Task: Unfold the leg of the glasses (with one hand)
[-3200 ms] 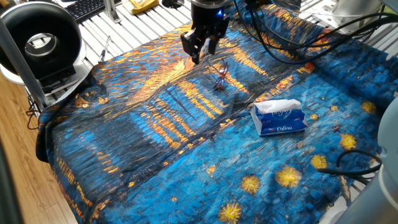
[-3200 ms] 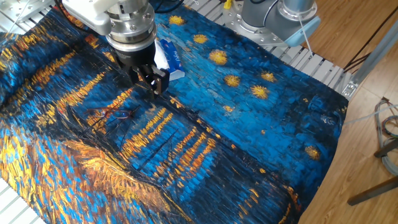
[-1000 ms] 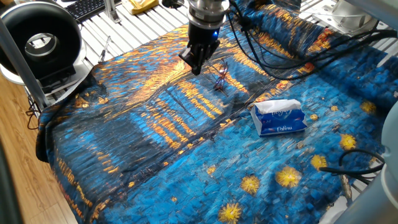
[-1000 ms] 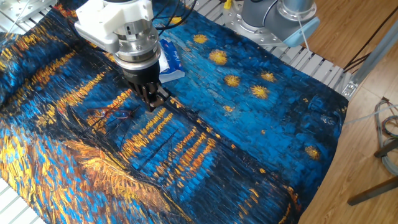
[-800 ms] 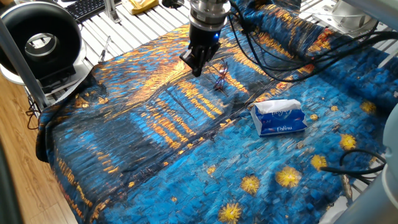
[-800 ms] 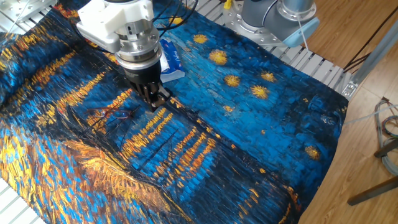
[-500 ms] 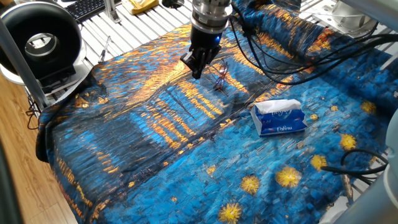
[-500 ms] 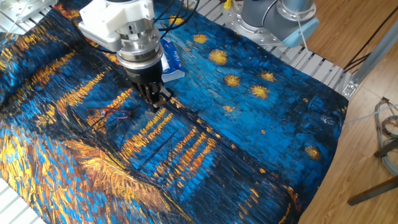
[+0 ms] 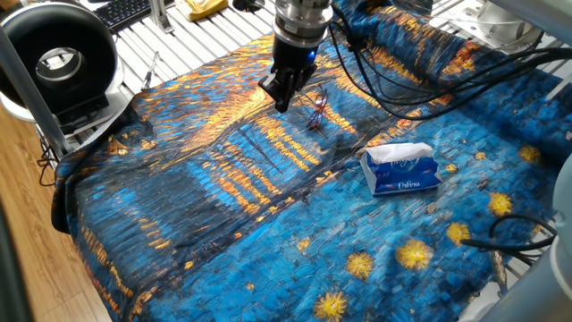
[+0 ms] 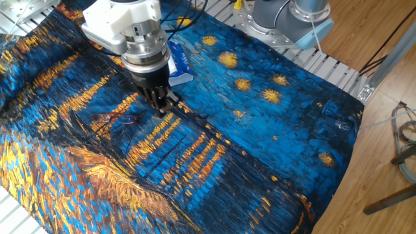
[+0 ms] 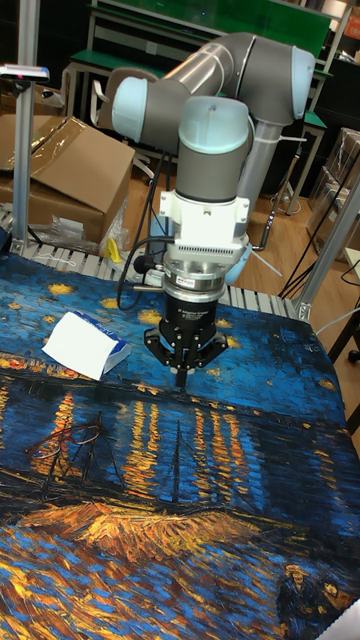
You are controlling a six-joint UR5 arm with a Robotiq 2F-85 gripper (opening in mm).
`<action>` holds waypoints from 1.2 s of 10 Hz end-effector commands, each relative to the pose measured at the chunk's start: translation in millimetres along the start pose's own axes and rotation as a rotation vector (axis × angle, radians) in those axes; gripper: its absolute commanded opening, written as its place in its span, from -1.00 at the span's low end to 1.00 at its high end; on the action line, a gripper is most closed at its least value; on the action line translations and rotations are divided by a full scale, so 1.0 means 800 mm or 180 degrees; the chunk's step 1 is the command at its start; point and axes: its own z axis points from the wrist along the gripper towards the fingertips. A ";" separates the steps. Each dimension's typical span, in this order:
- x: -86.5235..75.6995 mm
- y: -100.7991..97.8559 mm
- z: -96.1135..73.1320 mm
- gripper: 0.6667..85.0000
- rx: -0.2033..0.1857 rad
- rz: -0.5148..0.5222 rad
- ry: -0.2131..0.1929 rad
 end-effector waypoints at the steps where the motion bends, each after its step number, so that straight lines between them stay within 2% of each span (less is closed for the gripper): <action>1: -0.004 0.000 -0.004 -0.99 0.0007 -0.0038 -0.0013; 2: 0.000 -0.006 -0.004 -0.99 0.0063 -0.0062 0.0020; 3: 0.008 -0.020 -0.005 -0.99 0.0200 -0.0094 0.0102; 5: 0.028 -0.031 -0.007 -0.99 0.0307 -0.0046 0.0302; 7: 0.042 -0.037 -0.009 -0.99 0.0371 0.0073 0.0434; 9: 0.045 -0.035 -0.009 -0.99 0.0359 0.0128 0.0455; 10: 0.044 -0.039 -0.010 -0.99 0.0402 0.0108 0.0452; 12: 0.037 -0.041 -0.009 -0.99 0.0419 0.0106 0.0374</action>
